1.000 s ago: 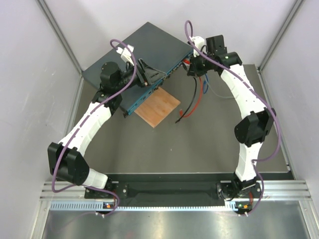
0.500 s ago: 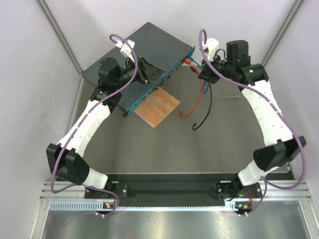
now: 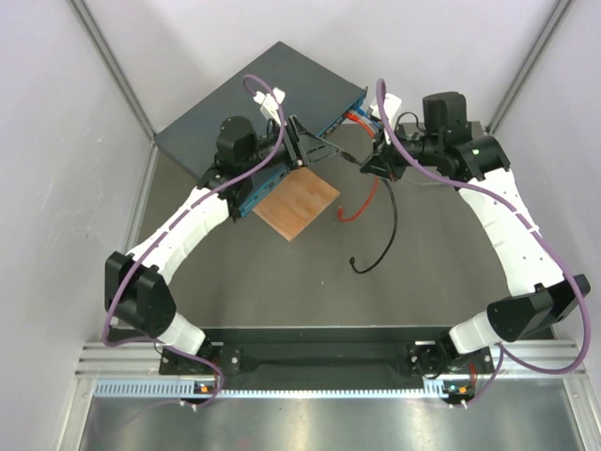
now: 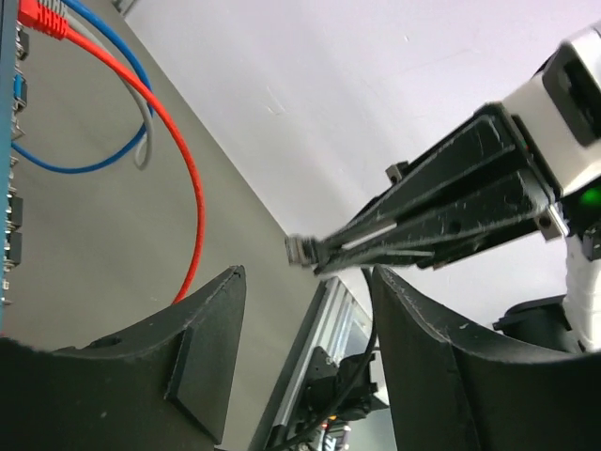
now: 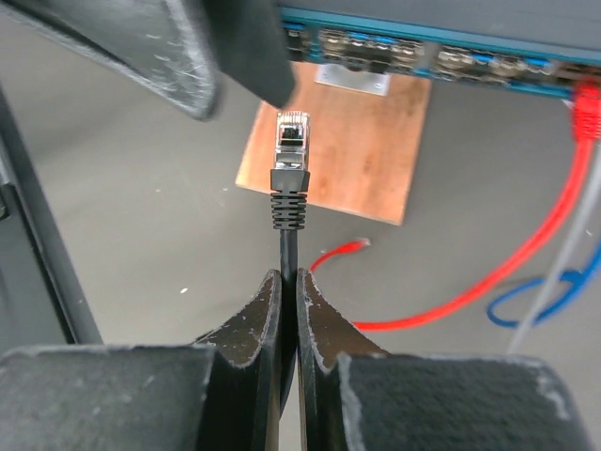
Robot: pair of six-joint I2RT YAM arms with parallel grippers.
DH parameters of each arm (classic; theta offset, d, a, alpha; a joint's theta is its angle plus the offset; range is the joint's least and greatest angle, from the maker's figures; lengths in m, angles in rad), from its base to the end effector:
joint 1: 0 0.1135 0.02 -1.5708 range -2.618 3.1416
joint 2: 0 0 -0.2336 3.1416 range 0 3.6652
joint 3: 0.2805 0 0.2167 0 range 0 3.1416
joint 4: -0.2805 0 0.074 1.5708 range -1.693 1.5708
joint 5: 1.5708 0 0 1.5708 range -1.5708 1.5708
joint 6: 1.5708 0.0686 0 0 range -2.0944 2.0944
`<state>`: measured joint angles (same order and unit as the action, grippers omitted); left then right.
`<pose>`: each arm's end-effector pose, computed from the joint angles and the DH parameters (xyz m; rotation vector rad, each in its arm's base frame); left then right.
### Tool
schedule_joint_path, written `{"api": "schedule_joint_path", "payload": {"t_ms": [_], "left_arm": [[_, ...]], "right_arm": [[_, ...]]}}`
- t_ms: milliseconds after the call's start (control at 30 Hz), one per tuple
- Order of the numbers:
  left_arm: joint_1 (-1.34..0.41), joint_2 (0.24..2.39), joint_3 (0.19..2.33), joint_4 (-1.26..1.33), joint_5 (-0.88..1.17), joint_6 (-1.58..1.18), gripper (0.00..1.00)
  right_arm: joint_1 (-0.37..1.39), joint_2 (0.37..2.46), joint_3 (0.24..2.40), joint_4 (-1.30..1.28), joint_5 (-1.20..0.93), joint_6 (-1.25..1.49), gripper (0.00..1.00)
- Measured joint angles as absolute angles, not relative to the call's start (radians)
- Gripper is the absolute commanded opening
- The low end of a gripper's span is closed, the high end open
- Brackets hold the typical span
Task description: Insert the plug into the switch port
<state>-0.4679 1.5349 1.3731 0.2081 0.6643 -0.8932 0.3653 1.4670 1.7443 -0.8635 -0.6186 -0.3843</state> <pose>0.2975 -0.1977 0.3785 0.2358 1.7485 -1.5385 0.2546 0.1400 0.3887 -1.0895 1.7990 0.6518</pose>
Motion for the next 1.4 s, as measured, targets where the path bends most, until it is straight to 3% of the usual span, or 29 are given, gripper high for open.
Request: {"api": "schedule_joint_path", "payload": {"t_ms": [267, 400, 500, 533, 633, 800, 967, 1400], "left_arm": [[-0.488, 1.548, 1.363, 0.242, 0.663, -0.971, 0.48], [-0.496, 1.550, 1.351, 0.242, 0.661, -0.994, 0.34], [-0.499, 1.552, 1.347, 0.248, 0.661, -1.019, 0.12], [-0.499, 1.552, 1.346, 0.255, 0.662, -1.032, 0.01], [-0.500, 1.553, 1.345, 0.276, 0.663, -1.066, 0.00], [-0.500, 1.563, 1.322, 0.292, 0.662, -1.127, 0.00], [-0.496, 1.569, 1.314, 0.300, 0.661, -1.185, 0.00], [-0.491, 1.569, 1.314, 0.322, 0.670, -1.243, 0.00]], "right_arm": [[0.408, 1.459, 1.740, -0.862, -0.636, -0.408, 0.00], [0.426, 1.458, 1.740, -0.862, -0.637, -0.419, 0.00], [0.437, 1.458, 1.740, -0.862, -0.633, -0.429, 0.00], [0.439, 1.458, 1.740, -0.863, -0.628, -0.435, 0.11], [0.439, 1.451, 1.727, -0.846, -0.623, -0.445, 0.22], [0.443, 1.367, 1.611, -0.752, -0.622, -0.478, 0.26], [0.444, 1.275, 1.486, -0.617, -0.623, -0.515, 0.37], [0.444, 1.127, 1.123, -0.174, -0.640, -0.513, 0.35]]}}
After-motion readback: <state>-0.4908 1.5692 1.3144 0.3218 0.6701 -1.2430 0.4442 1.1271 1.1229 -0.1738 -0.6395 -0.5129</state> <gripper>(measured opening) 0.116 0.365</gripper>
